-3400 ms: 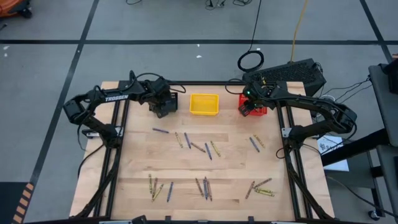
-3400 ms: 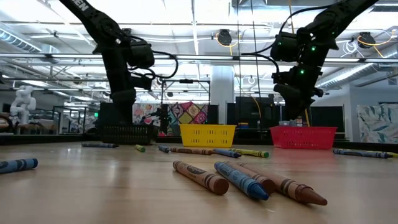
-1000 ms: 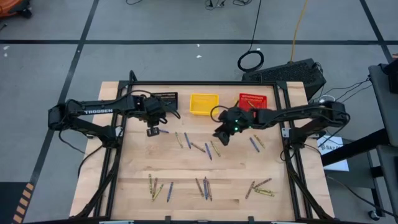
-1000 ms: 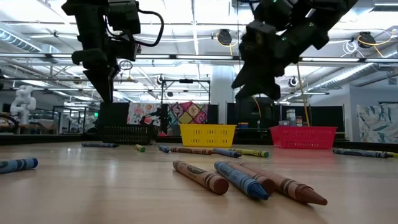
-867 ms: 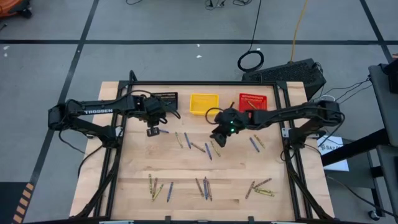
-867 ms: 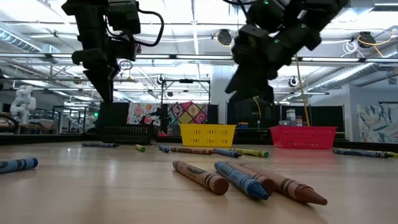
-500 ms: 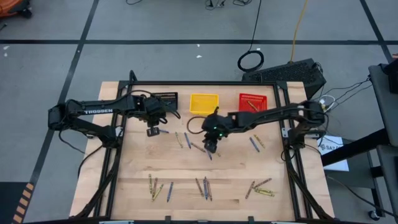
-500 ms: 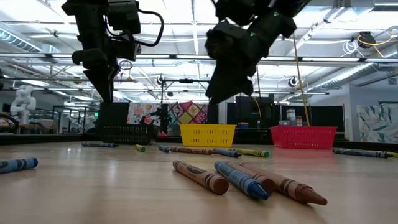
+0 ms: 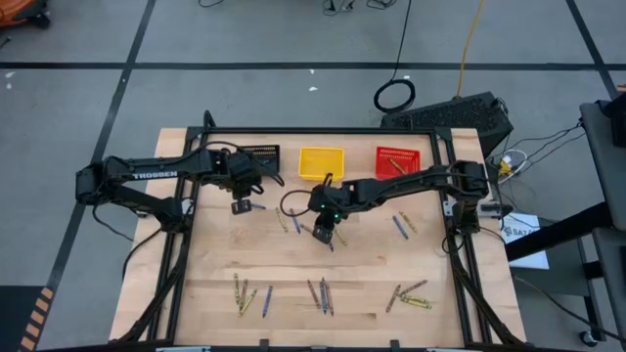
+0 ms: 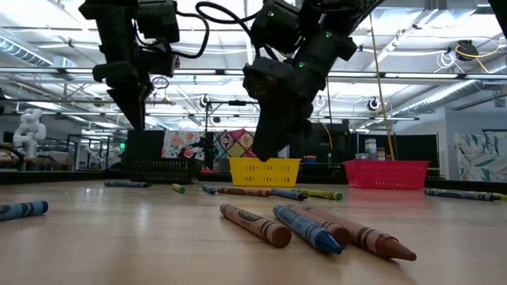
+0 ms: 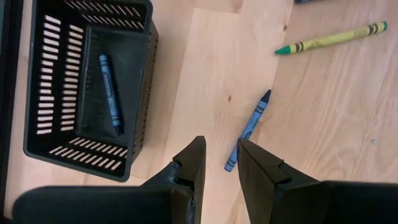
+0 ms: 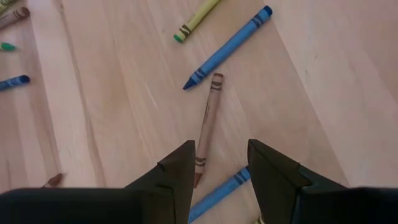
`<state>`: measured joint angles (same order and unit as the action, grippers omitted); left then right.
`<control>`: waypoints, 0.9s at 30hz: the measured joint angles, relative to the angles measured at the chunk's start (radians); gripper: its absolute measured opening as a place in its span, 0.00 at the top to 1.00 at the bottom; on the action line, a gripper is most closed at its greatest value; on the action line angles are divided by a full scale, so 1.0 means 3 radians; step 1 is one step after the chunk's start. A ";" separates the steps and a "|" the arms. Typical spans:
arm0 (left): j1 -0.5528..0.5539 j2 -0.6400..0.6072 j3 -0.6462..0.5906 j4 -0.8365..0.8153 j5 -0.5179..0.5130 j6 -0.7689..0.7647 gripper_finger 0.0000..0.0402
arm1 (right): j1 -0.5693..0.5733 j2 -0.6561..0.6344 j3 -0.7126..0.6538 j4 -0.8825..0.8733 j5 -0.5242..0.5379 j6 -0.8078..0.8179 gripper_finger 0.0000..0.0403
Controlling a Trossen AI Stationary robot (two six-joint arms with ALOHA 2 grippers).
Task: Sort crayons
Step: Put the brown crayon into the yellow bin
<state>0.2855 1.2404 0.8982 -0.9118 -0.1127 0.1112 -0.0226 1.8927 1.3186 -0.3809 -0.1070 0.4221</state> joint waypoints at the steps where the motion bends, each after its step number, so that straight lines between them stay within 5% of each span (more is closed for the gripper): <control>1: 0.0000 0.0000 0.0000 0.0027 -0.0001 0.0002 0.78 | 0.0001 0.0000 0.0000 0.0001 0.0000 -0.0001 0.67; 27: 0.0000 0.0000 0.0000 0.0218 0.0000 -0.0004 0.78 | 0.0261 0.0065 0.0003 0.0231 0.0381 0.0021 0.67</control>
<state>0.2855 1.2404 0.8982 -0.8463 -0.1127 0.1101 0.0558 1.9121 1.3193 -0.3117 0.0074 0.4284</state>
